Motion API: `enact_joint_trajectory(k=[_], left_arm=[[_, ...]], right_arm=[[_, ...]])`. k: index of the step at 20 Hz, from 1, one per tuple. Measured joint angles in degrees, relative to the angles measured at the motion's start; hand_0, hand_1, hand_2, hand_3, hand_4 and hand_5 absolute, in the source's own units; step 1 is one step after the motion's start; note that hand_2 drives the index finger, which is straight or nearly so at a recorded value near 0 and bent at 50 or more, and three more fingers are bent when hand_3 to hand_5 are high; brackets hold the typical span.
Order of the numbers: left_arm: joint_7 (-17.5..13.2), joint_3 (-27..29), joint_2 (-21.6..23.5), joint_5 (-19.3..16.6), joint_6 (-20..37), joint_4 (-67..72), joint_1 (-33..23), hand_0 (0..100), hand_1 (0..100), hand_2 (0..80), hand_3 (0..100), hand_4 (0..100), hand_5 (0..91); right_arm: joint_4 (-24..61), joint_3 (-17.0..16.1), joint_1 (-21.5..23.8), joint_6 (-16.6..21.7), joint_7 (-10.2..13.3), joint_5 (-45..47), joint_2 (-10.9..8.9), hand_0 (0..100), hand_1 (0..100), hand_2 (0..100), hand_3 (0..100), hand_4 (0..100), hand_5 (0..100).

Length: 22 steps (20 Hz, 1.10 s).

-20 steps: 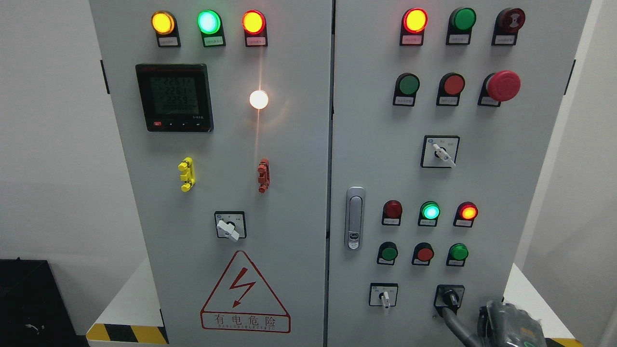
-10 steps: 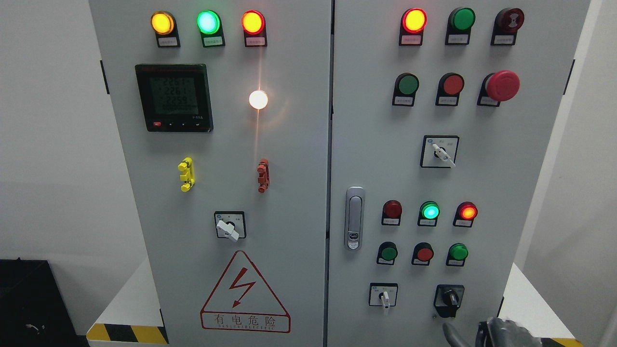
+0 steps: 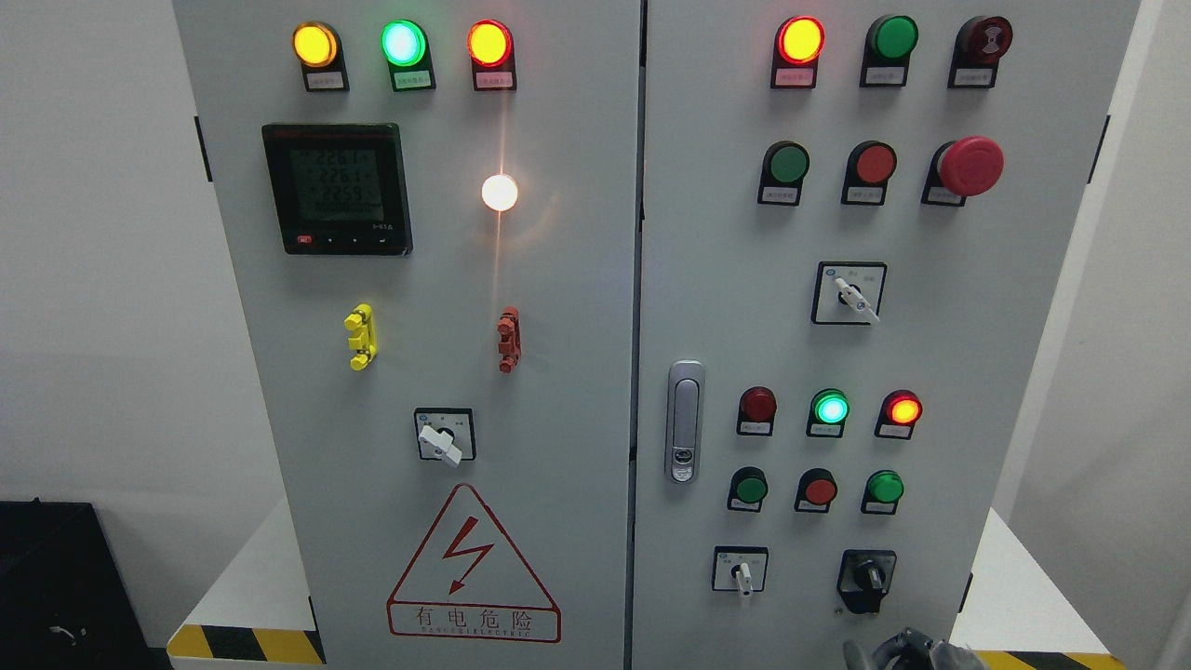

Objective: Flip black knob to close circuit

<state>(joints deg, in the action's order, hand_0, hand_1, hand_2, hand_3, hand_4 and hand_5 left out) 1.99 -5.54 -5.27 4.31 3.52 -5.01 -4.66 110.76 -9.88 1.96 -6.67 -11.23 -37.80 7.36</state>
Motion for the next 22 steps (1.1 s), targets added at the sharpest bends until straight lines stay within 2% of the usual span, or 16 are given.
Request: enact_joint_trajectory(k=[1,2,3,5,9,16,22], left_arm=[[0.00,0.00,0.00,0.00,0.00,0.00,0.00,12,56,0.0,0,0,0.0],[0.00,0.00,0.00,0.00,0.00,0.00,0.00,12,56,0.0,0,0,0.0],[0.00,0.00,0.00,0.00,0.00,0.00,0.00,12,56,0.0,0,0,0.0],[0.00,0.00,0.00,0.00,0.00,0.00,0.00,12,56,0.0,0,0,0.0],[0.00,0.00,0.00,0.00,0.00,0.00,0.00,12,56,0.0,0,0,0.0],[0.00,0.00,0.00,0.00,0.00,0.00,0.00,12,56,0.0,0,0,0.0],[0.00,0.00,0.00,0.00,0.00,0.00,0.00,12,56,0.0,0,0,0.0]], right_arm=[[0.43,0.21,1.05,1.20,0.48,3.55,-0.02,0,0,6,17,15,13],[0.90,0.56,2.26,2.58,1.12,7.01,-0.05,0,0,0,9,6,2],[1.26,0.90,3.30,4.08,1.98,11.15,-0.08,0,0,0,4,0,0],[1.93,1.63,5.44,7.06,2.94,18.87,-0.14,0,0,0,0,0,0],[2.47,2.90,8.90,11.31,3.44,31.06,-0.33,0,0,0,0,0,0],[2.53,4.24,12.67,14.76,-1.39,44.23,-0.61,0,0,0,0,0,0],[2.55,4.87,14.04,15.09,-2.33,48.32,-0.76,0,0,0,0,0,0]])
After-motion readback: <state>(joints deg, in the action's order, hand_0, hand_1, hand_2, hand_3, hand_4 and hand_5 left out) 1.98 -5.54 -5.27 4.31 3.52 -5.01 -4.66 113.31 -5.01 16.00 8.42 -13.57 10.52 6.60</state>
